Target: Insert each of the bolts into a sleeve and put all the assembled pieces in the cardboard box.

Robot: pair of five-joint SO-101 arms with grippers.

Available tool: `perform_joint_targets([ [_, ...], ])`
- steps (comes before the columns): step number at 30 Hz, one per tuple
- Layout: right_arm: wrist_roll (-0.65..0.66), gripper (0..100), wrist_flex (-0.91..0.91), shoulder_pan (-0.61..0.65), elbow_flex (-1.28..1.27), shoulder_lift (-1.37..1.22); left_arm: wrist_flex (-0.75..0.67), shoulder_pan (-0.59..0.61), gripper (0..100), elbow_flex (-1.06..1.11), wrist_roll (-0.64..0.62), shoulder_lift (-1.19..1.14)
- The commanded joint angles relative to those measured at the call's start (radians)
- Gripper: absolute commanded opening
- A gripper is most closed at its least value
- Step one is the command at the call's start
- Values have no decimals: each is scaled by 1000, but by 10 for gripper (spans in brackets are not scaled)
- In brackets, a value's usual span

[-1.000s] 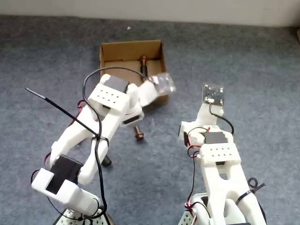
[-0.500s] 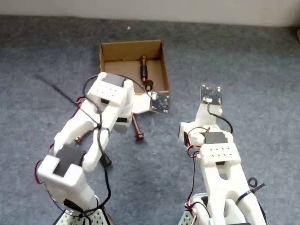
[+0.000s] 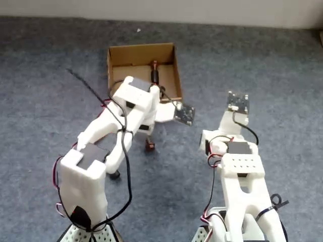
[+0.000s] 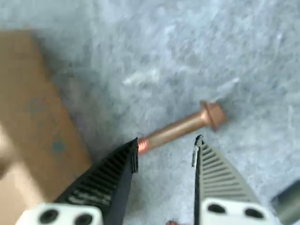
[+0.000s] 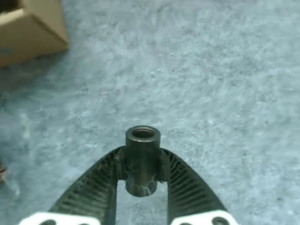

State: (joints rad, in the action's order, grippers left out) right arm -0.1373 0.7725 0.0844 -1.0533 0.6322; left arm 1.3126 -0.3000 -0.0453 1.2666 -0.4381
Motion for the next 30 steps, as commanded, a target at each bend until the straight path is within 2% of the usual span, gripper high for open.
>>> perform_joint_targets([
  [1,9,5,-18,-28,48,31,-8,-48,217,-41,28,-65],
  [8,9,5,-18,-74,54,31,-29,-73,206,-48,26,-142],
  [17,8,5,-76,-108,47,31,-14,-77,5,-42,20,-140],
  [24,9,5,-76,-108,47,31,132,-74,6,-67,-127,-81],
  [30,11,5,-74,-104,47,31,187,-65,8,-22,-143,-13],
])
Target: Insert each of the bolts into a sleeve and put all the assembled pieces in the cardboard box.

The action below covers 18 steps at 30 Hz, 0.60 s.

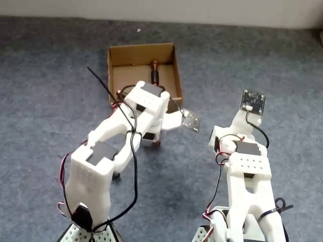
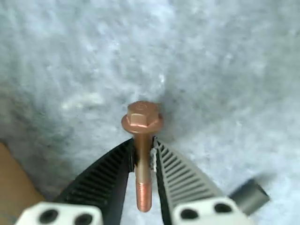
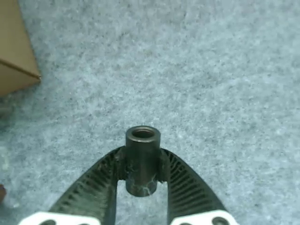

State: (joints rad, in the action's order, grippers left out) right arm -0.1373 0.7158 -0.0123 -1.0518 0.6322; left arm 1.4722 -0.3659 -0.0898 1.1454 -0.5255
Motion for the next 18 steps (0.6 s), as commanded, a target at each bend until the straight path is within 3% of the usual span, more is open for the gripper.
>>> perform_joint_targets([
  [1,11,5,-18,-7,45,31,14,1,13,39,-21,74],
  [3,11,5,-18,-7,45,31,-18,1,55,65,-29,65],
  [8,11,5,-18,-7,45,31,-115,1,146,84,-213,45],
  [18,12,5,-18,-7,45,30,-124,-35,146,77,-218,50],
])
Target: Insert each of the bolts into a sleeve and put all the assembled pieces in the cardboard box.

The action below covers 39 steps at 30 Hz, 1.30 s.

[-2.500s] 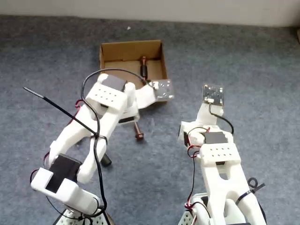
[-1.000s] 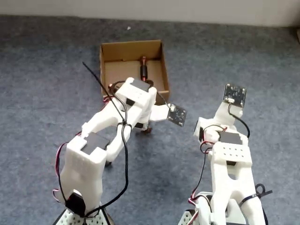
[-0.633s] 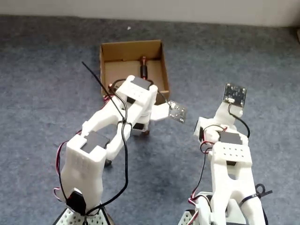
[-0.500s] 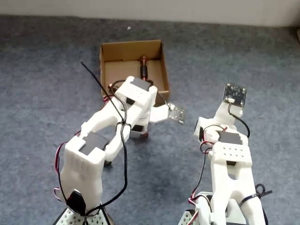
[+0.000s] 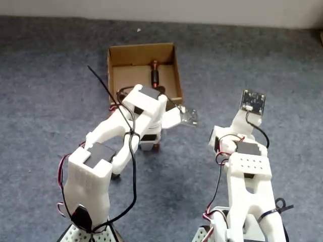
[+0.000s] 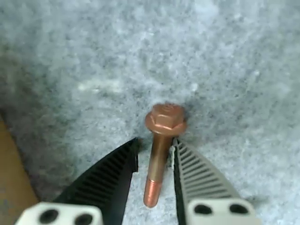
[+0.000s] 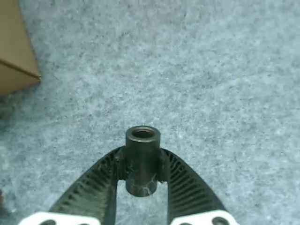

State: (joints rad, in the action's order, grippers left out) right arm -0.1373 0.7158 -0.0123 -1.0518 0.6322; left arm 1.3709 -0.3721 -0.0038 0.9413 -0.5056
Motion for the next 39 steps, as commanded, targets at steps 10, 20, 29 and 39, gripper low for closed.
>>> perform_joint_targets([
  [10,12,5,-18,-7,45,30,-17,-30,150,-42,-66,67],
  [20,12,5,-18,-7,45,30,-20,-39,147,-45,-69,48],
  [29,12,5,-18,-7,45,30,-12,-48,13,-44,-71,-2],
  [39,11,5,-10,-7,45,44,63,28,5,-35,-298,395],
])
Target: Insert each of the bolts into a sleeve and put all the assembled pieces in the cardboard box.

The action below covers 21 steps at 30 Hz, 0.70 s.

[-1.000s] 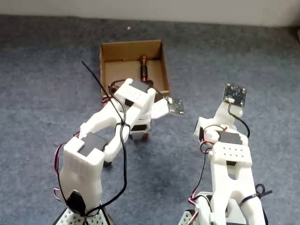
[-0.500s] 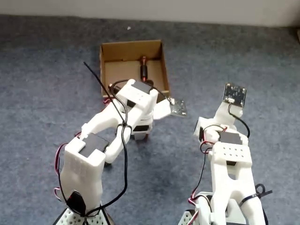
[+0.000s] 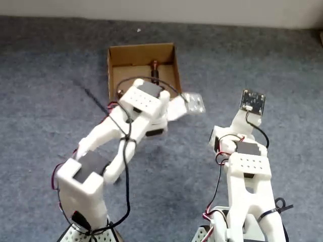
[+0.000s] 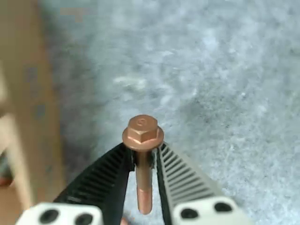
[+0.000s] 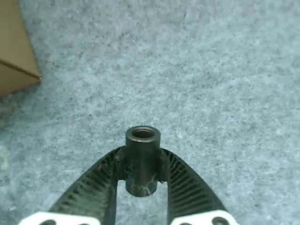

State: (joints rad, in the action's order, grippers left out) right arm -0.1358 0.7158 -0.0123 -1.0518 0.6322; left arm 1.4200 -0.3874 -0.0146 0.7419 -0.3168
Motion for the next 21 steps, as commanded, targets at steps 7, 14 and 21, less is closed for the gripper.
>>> perform_joint_targets([
  [7,9,5,125,58,41,317,-69,53,5,213,-252,547],
  [14,11,5,136,217,-85,628,-331,61,5,605,-474,1001],
  [21,11,5,73,375,-213,825,-427,61,5,785,-661,1360],
])
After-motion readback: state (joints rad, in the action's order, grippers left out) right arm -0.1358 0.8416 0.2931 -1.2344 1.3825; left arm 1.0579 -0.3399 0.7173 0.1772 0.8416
